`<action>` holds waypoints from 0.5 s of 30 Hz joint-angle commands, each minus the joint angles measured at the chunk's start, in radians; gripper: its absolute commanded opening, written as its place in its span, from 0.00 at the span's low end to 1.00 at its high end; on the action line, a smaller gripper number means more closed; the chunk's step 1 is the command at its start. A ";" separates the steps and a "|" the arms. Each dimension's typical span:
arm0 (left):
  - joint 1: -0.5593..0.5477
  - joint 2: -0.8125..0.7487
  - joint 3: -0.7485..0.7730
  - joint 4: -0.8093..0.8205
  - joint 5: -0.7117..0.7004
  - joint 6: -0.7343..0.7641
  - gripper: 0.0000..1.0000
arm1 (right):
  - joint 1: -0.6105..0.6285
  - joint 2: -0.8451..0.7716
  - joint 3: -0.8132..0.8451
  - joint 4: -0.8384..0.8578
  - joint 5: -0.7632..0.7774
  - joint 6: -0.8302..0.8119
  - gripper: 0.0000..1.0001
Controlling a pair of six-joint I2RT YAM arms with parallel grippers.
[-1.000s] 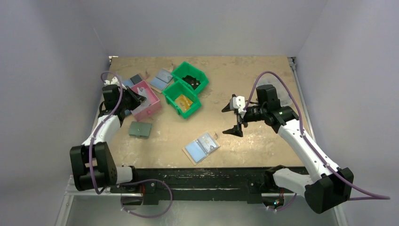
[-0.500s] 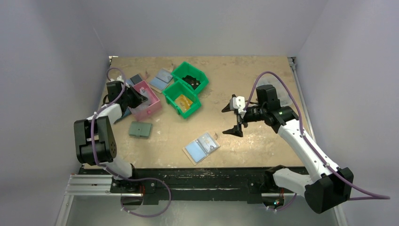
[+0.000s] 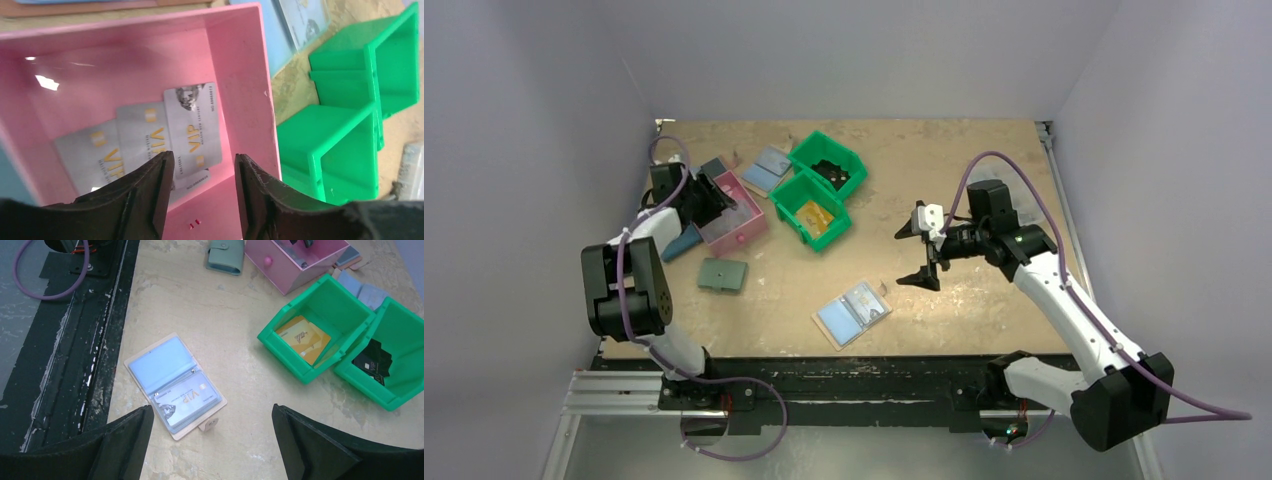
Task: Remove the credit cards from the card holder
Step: Place the credit card in the storage box.
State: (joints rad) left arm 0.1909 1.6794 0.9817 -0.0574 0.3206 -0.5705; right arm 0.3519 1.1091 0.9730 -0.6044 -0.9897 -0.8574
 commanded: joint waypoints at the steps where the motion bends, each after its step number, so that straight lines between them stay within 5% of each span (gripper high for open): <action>1: 0.012 -0.128 0.063 -0.100 -0.170 0.054 0.52 | -0.005 0.005 -0.007 0.012 -0.024 -0.013 0.99; 6: 0.012 -0.298 0.044 -0.141 -0.249 0.075 0.56 | -0.006 0.006 -0.010 0.015 -0.017 -0.013 0.99; 9: 0.013 -0.426 -0.012 -0.133 -0.225 0.021 0.85 | -0.007 0.011 -0.015 0.027 -0.024 0.010 0.99; 10: 0.013 -0.461 -0.035 -0.128 -0.198 -0.015 0.97 | -0.007 0.015 -0.019 0.041 -0.025 0.032 0.99; 15: 0.015 -0.554 -0.140 -0.092 0.127 -0.095 0.98 | -0.008 0.056 -0.031 0.070 -0.072 0.133 0.99</action>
State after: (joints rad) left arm 0.1993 1.1503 0.9211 -0.1650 0.2054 -0.5854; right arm 0.3508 1.1358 0.9512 -0.5674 -0.9947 -0.7910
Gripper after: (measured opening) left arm 0.987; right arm 0.987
